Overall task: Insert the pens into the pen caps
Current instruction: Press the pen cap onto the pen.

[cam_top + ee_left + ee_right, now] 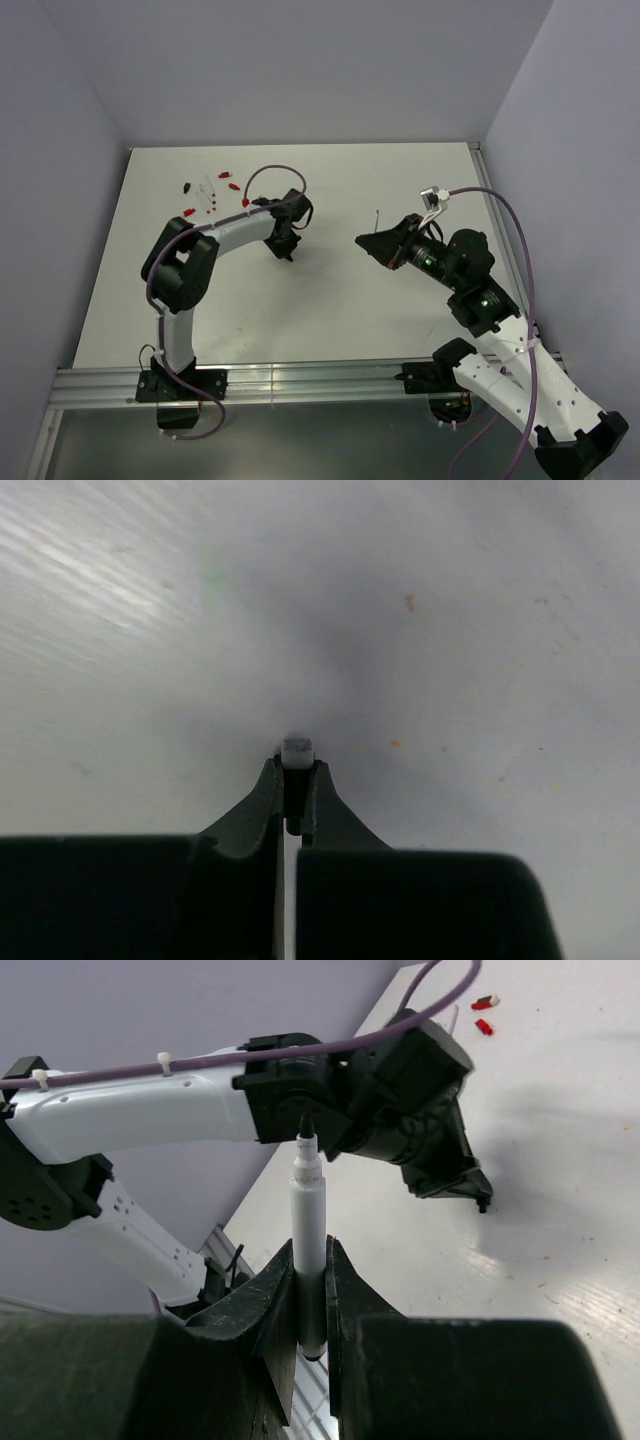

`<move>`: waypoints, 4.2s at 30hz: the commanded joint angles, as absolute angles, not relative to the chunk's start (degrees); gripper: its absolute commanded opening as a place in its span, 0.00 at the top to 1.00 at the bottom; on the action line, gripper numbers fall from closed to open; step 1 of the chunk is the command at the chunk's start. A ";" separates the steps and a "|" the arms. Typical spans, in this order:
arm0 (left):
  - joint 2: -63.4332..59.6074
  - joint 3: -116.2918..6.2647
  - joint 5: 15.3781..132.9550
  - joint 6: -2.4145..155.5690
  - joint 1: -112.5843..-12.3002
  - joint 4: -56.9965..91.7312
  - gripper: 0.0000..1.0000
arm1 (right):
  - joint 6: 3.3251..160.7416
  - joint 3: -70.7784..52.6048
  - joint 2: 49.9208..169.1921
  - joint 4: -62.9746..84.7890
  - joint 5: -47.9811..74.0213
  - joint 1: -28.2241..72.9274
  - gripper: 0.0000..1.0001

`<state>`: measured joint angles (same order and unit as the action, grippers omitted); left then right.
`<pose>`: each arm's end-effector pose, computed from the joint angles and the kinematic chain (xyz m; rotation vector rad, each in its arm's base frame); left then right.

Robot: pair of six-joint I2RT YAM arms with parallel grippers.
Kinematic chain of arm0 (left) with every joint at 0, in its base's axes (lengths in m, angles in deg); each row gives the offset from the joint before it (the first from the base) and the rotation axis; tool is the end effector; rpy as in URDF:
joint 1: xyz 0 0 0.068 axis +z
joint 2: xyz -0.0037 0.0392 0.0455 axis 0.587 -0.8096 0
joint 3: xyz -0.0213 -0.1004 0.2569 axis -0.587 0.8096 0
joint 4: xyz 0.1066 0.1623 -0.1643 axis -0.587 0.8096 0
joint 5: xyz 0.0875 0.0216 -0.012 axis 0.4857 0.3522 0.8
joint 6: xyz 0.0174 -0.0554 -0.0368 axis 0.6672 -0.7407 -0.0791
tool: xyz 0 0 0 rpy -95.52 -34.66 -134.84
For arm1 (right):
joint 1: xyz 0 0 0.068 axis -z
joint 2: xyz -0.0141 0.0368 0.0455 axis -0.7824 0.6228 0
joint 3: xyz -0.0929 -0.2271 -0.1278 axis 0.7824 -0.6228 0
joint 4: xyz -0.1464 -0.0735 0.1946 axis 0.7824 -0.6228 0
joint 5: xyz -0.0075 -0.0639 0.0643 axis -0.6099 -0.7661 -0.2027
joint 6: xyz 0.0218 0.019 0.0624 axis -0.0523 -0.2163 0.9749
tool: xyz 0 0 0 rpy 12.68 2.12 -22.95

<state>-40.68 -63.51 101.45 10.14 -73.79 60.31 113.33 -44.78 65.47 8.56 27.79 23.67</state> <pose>0.3230 -0.2279 0.1552 -0.9918 2.5299 -0.0746 0.1364 0.0959 0.3469 -0.1797 1.6950 1.1878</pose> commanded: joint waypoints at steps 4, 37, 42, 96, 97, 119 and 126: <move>-20.77 -56.33 90.55 31.01 -64.71 49.63 1.00 | 117.93 -47.37 68.28 18.34 30.61 23.09 1.00; 18.74 -22.40 37.43 32.53 -48.07 -9.97 1.00 | 122.77 -35.41 106.17 48.59 25.86 -3.28 1.00; 18.74 -21.43 36.99 29.54 -46.23 -12.96 1.00 | 122.85 -35.59 106.87 48.41 25.51 -3.89 1.00; 15.22 -18.44 31.80 21.36 -48.07 -23.60 1.00 | 121.10 -35.68 104.85 44.64 22.17 -3.98 1.00; 15.31 -18.53 31.80 21.62 -48.16 -23.25 1.00 | 120.92 -35.68 104.77 44.64 22.08 -3.98 1.00; 15.49 -19.06 31.45 24.26 -48.25 -19.72 1.00 | 120.04 -36.12 103.36 43.32 21.02 -3.98 1.00; 16.27 -18.35 29.52 21.45 -48.34 -22.45 1.00 | 119.87 -35.77 103.27 42.71 20.94 -3.98 1.00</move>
<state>15.21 -18.46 31.93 22.36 -48.04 -18.16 121.11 -38.11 105.73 41.85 21.89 -3.52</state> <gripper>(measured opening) 0.059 0.182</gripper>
